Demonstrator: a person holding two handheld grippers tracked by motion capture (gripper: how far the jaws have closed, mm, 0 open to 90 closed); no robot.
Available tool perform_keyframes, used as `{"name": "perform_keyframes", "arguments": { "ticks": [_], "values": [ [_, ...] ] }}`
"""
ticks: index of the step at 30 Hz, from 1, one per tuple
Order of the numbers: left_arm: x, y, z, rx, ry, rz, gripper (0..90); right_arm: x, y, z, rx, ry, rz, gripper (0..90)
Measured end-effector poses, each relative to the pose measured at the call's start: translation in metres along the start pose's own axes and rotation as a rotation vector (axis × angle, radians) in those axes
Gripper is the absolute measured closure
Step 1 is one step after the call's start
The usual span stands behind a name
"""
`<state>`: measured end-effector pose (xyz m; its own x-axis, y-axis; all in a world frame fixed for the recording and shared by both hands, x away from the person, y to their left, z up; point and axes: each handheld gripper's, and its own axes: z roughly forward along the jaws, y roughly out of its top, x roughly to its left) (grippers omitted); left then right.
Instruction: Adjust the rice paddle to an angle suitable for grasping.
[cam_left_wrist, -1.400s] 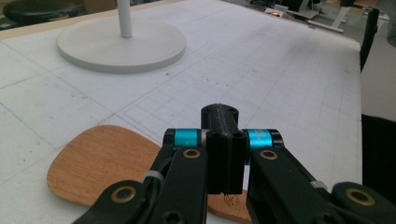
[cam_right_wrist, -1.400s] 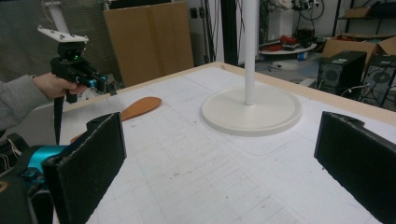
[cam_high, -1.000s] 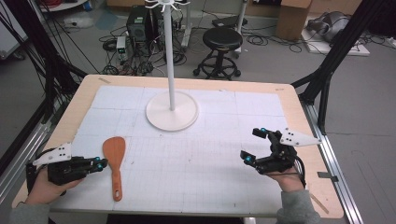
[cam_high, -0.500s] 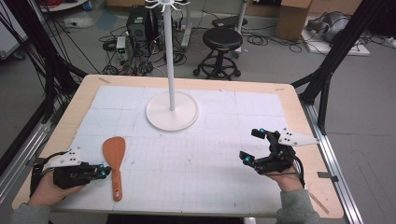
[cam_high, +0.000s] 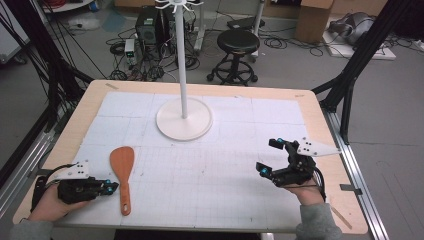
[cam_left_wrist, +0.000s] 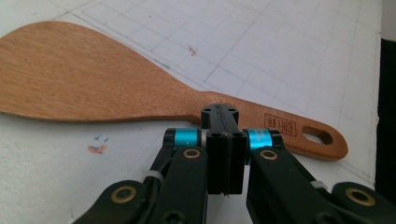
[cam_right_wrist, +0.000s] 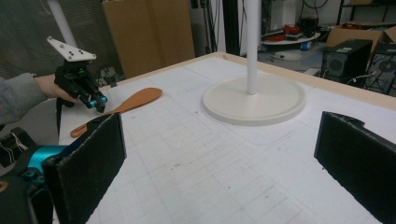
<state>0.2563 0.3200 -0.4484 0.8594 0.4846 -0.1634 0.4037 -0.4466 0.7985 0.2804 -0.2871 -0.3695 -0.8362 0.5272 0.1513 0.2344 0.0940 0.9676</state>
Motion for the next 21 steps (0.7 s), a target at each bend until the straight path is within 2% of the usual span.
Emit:
{"name": "perform_keyframes", "arguments": {
  "ticks": [4, 9, 21],
  "values": [
    [0.0016, -0.0023, 0.0007, 0.022, 0.003, -0.007, 89.7, -0.0003, 0.0001, -0.0002, -0.004, -0.002, -0.002, 1.0],
    [0.0024, -0.0023, 0.0012, 0.022, -0.001, -0.018, 89.7, 0.0, -0.0001, -0.0002, 0.001, -0.003, 0.002, 1.0],
    [0.0017, 0.0034, 0.0075, 0.036, -0.003, -0.008, 89.7, -0.001, -0.0001, 0.0019, 0.004, -0.003, -0.004, 1.0]
  ]
}}
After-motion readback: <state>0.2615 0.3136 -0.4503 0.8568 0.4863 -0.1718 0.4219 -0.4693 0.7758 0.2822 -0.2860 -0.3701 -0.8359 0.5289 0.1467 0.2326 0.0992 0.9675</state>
